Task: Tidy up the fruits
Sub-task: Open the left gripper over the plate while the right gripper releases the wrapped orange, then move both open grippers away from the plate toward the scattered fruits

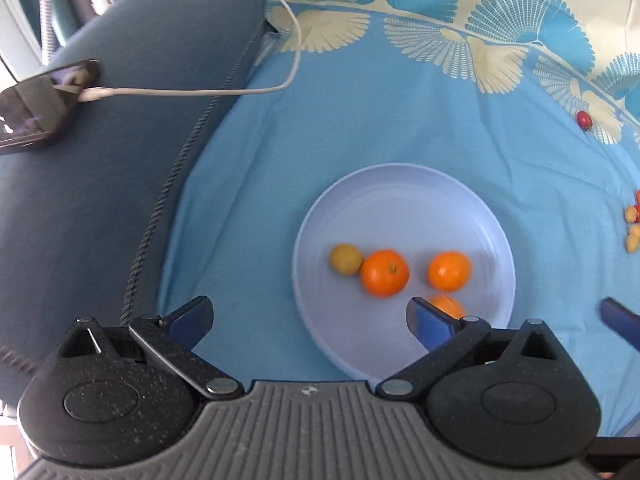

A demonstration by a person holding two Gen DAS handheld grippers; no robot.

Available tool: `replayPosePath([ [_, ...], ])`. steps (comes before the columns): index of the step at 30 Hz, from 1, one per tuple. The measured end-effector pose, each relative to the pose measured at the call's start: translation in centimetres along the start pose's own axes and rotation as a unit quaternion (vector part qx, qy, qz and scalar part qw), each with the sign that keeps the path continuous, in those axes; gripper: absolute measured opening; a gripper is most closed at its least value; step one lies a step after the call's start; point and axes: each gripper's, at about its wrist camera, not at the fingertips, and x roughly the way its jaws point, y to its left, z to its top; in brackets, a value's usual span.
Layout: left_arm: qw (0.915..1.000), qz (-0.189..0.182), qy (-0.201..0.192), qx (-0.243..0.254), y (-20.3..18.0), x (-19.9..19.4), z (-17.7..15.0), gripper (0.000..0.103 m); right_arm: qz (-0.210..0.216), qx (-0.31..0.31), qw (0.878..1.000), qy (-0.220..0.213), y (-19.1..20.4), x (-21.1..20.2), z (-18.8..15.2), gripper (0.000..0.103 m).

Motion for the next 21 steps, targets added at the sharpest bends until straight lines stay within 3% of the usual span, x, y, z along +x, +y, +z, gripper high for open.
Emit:
replayPosePath([
  [5,0.9998,0.010,-0.008,0.013,0.2,-3.8,-2.5,0.103,-0.011,0.033,0.999,-0.010,-0.3,-4.7,-1.2,0.095],
  [11,0.9994,-0.007,-0.033,0.010,0.8,-8.4,-5.8,0.103,-0.015,0.080,0.996,-0.030,-0.1,-9.7,-2.8,0.098],
  [21,0.9972,-0.027,-0.068,0.014,0.4,-13.3,-10.1,0.103,-0.019,0.056,0.994,-0.094,1.4,-16.4,-5.5,0.102],
])
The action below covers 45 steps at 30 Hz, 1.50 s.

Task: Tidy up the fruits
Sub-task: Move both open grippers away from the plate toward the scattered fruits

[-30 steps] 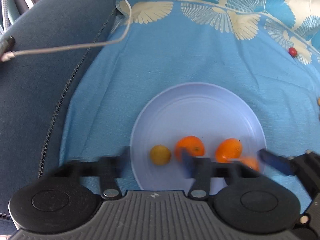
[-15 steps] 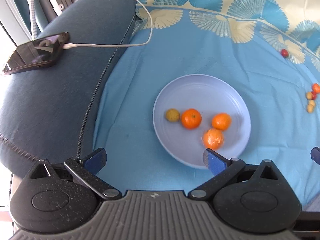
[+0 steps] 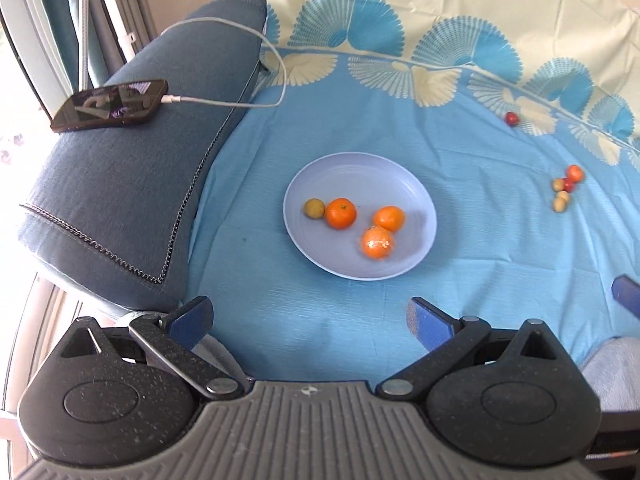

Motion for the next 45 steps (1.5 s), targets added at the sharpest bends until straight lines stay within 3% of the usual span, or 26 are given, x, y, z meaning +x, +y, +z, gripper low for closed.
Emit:
replayPosePath([
  [13,0.9991,0.002,-0.034,0.024,-2.0,-3.5,-1.5,0.103,-0.012,-0.005,0.998,-0.059,-0.8,-4.8,-0.7,0.102],
  [30,0.9983,0.008,-0.037,0.043,-3.3,-4.2,-2.0,0.103,-0.014,0.014,0.998,-0.066,-2.0,-6.1,-1.7,0.102],
  [45,0.9981,0.013,-0.017,0.058,-4.8,-2.2,-0.8,0.103,-0.017,0.034,0.998,-0.053,-3.3,-4.6,-2.1,0.102],
])
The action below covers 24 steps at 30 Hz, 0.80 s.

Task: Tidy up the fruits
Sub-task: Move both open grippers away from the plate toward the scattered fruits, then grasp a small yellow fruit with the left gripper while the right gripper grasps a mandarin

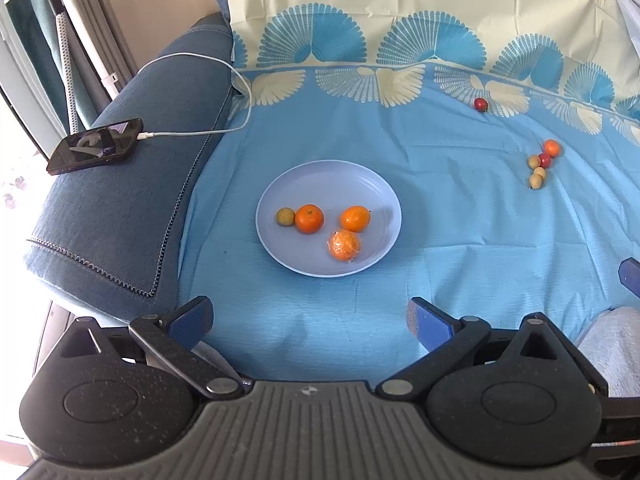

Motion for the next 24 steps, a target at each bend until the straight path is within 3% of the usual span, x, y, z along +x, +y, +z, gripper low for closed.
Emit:
replayPosePath([
  [7,0.9996,-0.011,0.023,0.009,-1.8,2.3,1.7,0.103,-0.028,0.032,0.999,0.013,-2.9,2.0,-0.3,0.102],
  [15,0.9983,-0.028,0.033,0.040,-6.2,5.9,4.8,0.103,-0.128,0.097,0.987,0.024,-10.9,5.8,-1.2,0.102],
  [20,0.9950,-0.057,0.032,0.075,-11.7,9.2,7.7,0.103,-0.194,0.141,0.970,0.026,-17.6,8.4,-1.6,0.102],
  [24,0.9882,-0.085,0.018,0.126,-18.5,12.9,10.3,0.103,-0.243,0.151,0.958,0.031,-23.4,11.1,-2.2,0.102],
])
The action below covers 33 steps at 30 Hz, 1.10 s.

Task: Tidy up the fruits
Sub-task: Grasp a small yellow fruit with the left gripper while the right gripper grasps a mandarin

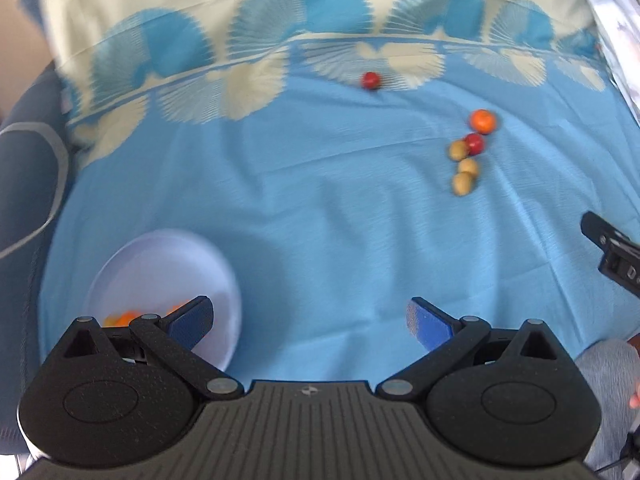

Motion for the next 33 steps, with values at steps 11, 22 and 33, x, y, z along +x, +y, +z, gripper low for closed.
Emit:
replayPosePath([
  [11,0.9941,-0.042,-0.010,0.100,-12.7,15.6,8.7,0.103,0.019,-0.078,0.997,0.022,-5.4,20.6,5.7,0.102],
  [22,0.9905,-0.080,-0.041,0.104,-12.7,18.5,9.9,0.082,0.106,-0.153,0.982,0.014,-1.5,28.5,6.1,0.102],
  [33,0.9907,-0.099,-0.060,0.072,-10.2,13.0,9.2,0.027,0.038,-0.140,0.989,0.009,-2.6,25.2,5.9,0.036],
])
